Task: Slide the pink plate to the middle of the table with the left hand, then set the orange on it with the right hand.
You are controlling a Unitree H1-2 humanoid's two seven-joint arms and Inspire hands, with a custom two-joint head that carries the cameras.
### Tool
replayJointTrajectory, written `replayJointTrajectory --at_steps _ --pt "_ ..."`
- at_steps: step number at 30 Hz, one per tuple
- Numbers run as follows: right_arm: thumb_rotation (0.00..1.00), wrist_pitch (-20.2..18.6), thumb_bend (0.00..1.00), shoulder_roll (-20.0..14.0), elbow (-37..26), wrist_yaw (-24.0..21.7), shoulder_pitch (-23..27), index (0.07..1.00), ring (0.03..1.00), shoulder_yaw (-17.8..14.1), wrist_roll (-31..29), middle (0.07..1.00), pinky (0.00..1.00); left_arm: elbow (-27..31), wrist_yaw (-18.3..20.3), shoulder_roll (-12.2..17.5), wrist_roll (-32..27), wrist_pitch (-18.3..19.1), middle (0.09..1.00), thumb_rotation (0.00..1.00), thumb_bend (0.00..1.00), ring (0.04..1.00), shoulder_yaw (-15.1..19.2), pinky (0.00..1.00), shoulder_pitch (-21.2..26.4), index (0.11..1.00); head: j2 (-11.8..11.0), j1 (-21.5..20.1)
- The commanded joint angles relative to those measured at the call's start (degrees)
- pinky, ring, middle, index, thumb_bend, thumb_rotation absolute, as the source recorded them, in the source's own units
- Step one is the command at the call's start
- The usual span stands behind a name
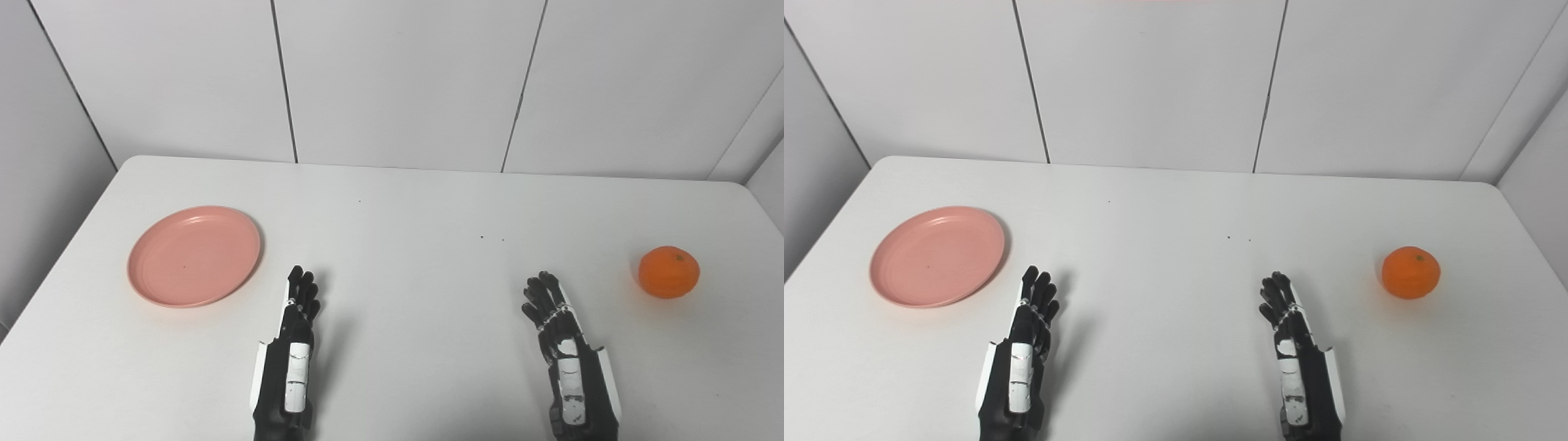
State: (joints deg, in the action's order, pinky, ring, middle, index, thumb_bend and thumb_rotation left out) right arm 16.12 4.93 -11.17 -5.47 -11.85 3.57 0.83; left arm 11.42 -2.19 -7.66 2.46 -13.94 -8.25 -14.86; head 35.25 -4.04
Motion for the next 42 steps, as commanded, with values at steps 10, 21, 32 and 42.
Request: replayJointTrajectory --at_steps 10,21,32,42 --pt "1.00 5.4 0.86 -2.6 -1.7 -1.1 -8.6 0.975 0.983 2.2 1.4 0.978 0.99 -3.5 -0.2 3.4 1.1 5.5 1.000 0.96 0.86 1.000 1.8 1.00 -11.8 1.000 0.4 -0.2" --pt "1.00 3.3 0.87 -1.9 -2.5 -0.5 -8.7 0.986 1.000 2.3 2.6 0.992 1.00 -2.8 0.6 4.1 1.3 7.4 1.000 0.97 0.85 1.000 1.5 1.00 -11.5 1.000 0.5 -0.5" --pt "1.00 3.1 0.86 -1.9 -2.9 -0.5 -9.0 0.986 0.991 2.4 2.6 0.986 1.00 -2.0 1.3 4.1 0.1 9.2 1.000 0.99 0.80 1.000 1.5 1.00 -11.6 1.000 1.0 -0.5" --pt "1.00 3.3 0.86 -1.8 -2.9 -0.4 -8.9 0.982 0.985 2.6 2.7 0.980 0.99 -1.7 1.2 3.9 -0.1 9.4 1.000 0.99 0.80 1.000 1.9 1.00 -11.7 1.000 1.1 -0.9"
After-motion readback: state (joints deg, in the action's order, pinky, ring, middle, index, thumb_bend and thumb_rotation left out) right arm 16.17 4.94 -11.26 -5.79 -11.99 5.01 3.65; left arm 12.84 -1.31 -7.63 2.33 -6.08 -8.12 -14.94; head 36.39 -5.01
